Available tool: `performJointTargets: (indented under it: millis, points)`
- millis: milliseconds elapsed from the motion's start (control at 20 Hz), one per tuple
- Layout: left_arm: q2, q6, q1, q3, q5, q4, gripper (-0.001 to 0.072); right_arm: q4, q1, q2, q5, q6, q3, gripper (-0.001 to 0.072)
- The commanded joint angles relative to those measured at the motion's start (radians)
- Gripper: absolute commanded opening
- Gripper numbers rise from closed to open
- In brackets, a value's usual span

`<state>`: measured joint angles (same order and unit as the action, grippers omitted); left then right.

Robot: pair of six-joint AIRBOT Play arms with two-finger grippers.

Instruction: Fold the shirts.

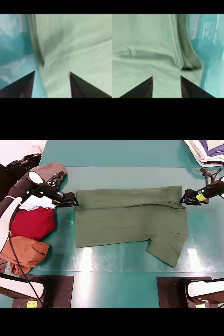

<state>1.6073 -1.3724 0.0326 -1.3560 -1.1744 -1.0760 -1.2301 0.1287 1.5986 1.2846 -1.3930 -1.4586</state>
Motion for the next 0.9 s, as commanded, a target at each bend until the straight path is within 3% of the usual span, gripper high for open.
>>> performJointTargets:
  millis: [0,200,400,650,850]
  points:
    - [-0.103,-0.026,0.045,0.05,-0.108,-0.085,0.049,0.0,0.053,-0.114,0.073,0.015,0.054,0.0386]
    - [-0.337,-0.016,0.075,0.355,-0.118,-0.069,0.049,0.008,0.145,-0.268,0.151,0.045,0.204,0.0385]
    - [-0.515,-0.014,0.074,0.678,-0.044,0.035,0.049,0.074,0.194,-0.346,0.151,0.068,0.338,0.0385]
    - [-0.548,0.101,0.074,0.853,0.046,0.249,0.049,0.245,0.215,-0.37,0.157,0.103,0.4,0.0384]
    - [-0.548,0.098,0.074,0.897,0.085,0.269,0.049,0.245,0.201,-0.372,0.18,0.103,0.399,0.0385]
